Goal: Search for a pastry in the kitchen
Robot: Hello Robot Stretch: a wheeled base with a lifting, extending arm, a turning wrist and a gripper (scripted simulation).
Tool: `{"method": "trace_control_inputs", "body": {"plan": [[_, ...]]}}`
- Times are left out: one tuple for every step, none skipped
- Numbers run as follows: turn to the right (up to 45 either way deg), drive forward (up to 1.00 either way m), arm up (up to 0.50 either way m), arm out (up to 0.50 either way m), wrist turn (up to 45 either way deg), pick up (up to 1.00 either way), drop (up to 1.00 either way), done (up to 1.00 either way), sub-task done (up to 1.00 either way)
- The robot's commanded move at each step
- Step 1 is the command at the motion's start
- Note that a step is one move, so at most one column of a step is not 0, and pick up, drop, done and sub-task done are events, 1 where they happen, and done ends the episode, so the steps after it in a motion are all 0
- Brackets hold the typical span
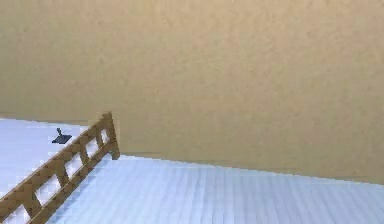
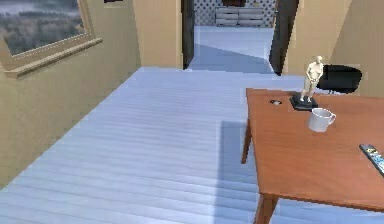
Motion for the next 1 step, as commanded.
{"method": "trace_control_inputs", "body": {"plan": [[45.0, 0.0, 0.0, 0.0, 0.0, 0.0, 0.0, 0.0, 0.0]]}}
